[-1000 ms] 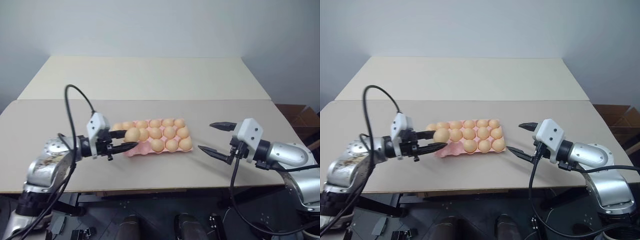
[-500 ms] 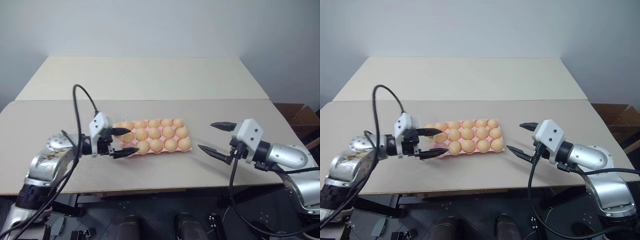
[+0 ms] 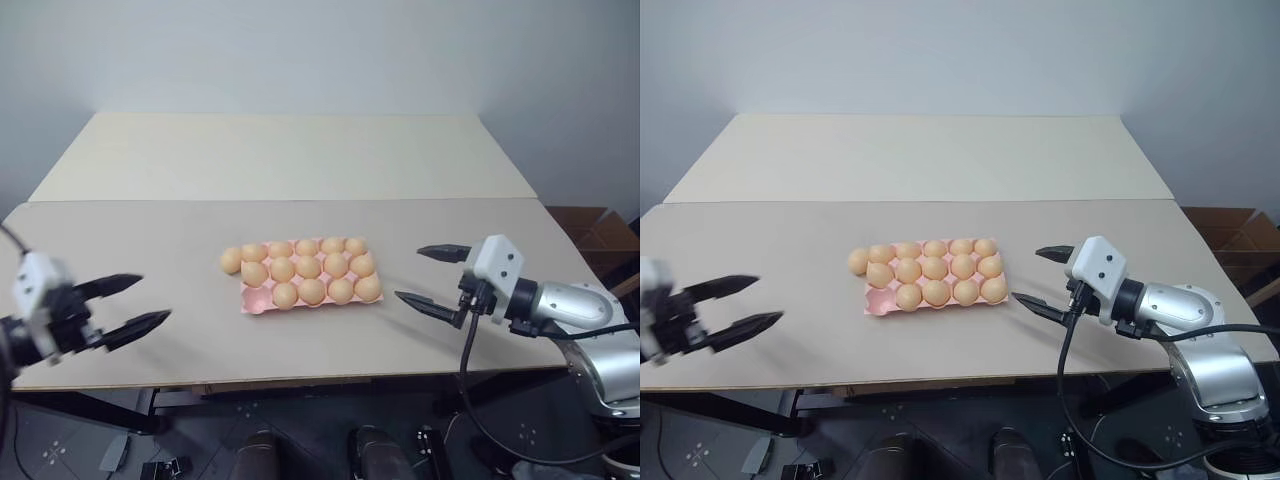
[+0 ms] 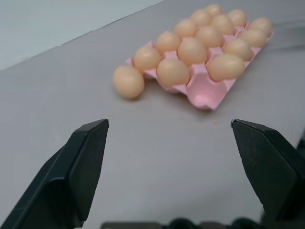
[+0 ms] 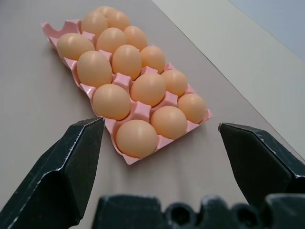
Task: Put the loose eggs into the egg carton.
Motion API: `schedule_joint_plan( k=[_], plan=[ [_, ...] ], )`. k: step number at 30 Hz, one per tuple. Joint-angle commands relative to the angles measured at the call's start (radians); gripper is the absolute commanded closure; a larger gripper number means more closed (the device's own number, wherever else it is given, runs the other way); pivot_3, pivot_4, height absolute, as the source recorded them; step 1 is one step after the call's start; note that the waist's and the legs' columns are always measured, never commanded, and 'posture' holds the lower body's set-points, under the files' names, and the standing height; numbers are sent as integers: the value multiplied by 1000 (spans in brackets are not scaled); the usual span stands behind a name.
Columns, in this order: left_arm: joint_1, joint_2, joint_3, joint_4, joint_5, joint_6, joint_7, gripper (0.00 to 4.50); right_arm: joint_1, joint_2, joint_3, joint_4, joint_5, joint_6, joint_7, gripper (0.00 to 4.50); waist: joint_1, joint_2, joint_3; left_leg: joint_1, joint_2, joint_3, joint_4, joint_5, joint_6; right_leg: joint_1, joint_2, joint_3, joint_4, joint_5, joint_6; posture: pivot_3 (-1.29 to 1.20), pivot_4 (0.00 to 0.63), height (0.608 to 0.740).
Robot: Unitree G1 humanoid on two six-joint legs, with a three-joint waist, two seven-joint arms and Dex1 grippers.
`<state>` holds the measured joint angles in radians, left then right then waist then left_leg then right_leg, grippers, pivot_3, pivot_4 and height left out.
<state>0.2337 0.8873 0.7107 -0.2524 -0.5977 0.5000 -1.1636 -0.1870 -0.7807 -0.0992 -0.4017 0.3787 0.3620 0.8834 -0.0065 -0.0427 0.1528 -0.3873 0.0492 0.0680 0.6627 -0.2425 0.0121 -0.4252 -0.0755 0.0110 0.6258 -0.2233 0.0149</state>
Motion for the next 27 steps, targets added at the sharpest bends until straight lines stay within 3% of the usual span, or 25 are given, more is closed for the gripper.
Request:
schedule_joint_plan(
  k=[1,7,14,21,27],
  plan=[
    [28,-20,57,-43,-30,-15,13,31,-15,-5,-34,0,12,-33,10,0,8,0,0,0,0,0,0,0,0,0,0,0,0,0,0,0,150,740],
    [3,-41,-3,-53,-28,-18,63,31,-17,-9,-38,-1,10,-30,8,0,17,0,0,1,0,1,0,0,0,1,0,0,0,0,1,0,150,740],
    [-185,-25,-183,54,29,-23,119,31,-12,-10,-40,-16,17,-27,12,0,17,0,0,0,-1,0,0,0,0,0,1,0,0,2,-1,0,150,740],
    [-578,-110,-497,396,217,-107,180,31,-12,-12,-45,-41,20,-13,6,0,18,-1,-1,0,-2,0,1,1,-1,2,1,0,0,7,6,0,150,740],
    [-780,-184,-644,685,334,-226,146,31,21,-20,-74,-81,30,3,-1,0,9,-1,-1,-3,-3,0,0,0,1,0,2,0,-2,8,6,0,150,740]
  ],
)
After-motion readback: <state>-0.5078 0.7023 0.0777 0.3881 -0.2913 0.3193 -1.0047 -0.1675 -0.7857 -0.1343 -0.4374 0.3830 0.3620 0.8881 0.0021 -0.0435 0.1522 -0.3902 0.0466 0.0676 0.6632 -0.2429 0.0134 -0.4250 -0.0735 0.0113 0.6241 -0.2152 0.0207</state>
